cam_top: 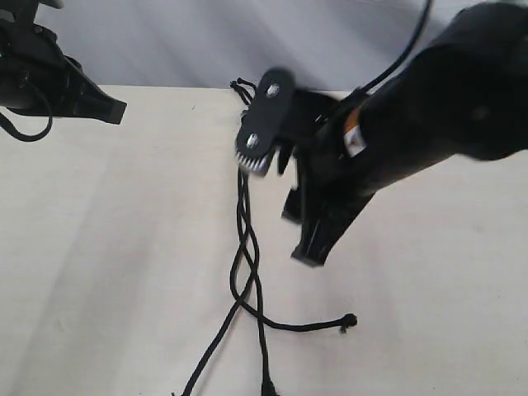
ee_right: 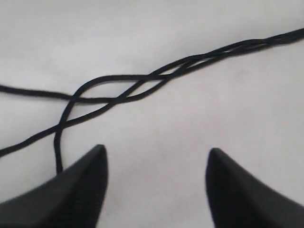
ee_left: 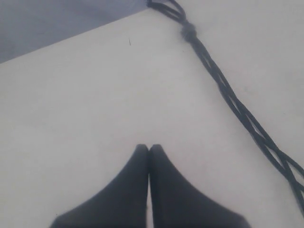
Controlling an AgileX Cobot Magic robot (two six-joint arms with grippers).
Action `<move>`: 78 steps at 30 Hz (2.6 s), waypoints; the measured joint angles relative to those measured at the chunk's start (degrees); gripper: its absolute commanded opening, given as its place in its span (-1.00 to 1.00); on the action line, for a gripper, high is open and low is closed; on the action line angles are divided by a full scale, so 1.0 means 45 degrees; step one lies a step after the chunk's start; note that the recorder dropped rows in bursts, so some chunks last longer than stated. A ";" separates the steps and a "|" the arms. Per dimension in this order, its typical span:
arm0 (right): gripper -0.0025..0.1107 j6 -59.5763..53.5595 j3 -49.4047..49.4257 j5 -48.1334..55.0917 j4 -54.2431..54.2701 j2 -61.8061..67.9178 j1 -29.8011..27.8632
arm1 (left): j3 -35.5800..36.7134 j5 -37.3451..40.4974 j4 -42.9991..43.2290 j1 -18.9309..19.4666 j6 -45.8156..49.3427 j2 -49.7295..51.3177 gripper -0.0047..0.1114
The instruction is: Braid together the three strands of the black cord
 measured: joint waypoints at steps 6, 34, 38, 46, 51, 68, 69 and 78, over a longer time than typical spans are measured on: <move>-0.95 0.1858 0.0920 -0.1089 -0.0081 -0.3555 -0.1134 | 0.0000 0.0000 0.0000 0.0000 0.0000 0.0000 -0.92; -0.95 0.5055 1.1624 -0.8133 0.0779 -1.2257 -0.1260 | 0.0000 0.0000 0.0000 0.0000 0.0000 0.0000 -0.92; -0.95 0.5055 1.2546 -0.9541 0.1702 -1.2727 -0.1260 | 0.0000 0.0000 0.0000 0.0000 0.0000 0.0000 -0.92; -0.95 0.5055 1.3067 -1.0222 0.2576 -1.3217 -0.1260 | 0.0000 0.0000 0.0000 0.0000 0.0000 0.0000 -0.92; -0.95 0.5055 1.3067 -1.0192 0.2662 -1.3716 -0.1348 | 0.0000 0.0000 0.0000 0.0000 0.0000 0.0000 -0.92; -0.95 0.6038 1.3067 -0.8242 0.2710 -1.8409 -0.9545 | 0.0000 0.0000 0.0000 0.0000 0.0000 0.0000 -0.92; -0.95 0.6038 1.3067 -0.7896 0.2710 -1.8438 -0.9570 | 0.0000 0.0000 0.0000 0.0000 0.0000 0.0000 -0.92; -0.95 0.6038 1.3067 -0.6847 0.2710 -1.8438 -0.9568 | 0.0000 0.0000 0.0000 0.0000 0.0000 0.0000 -0.92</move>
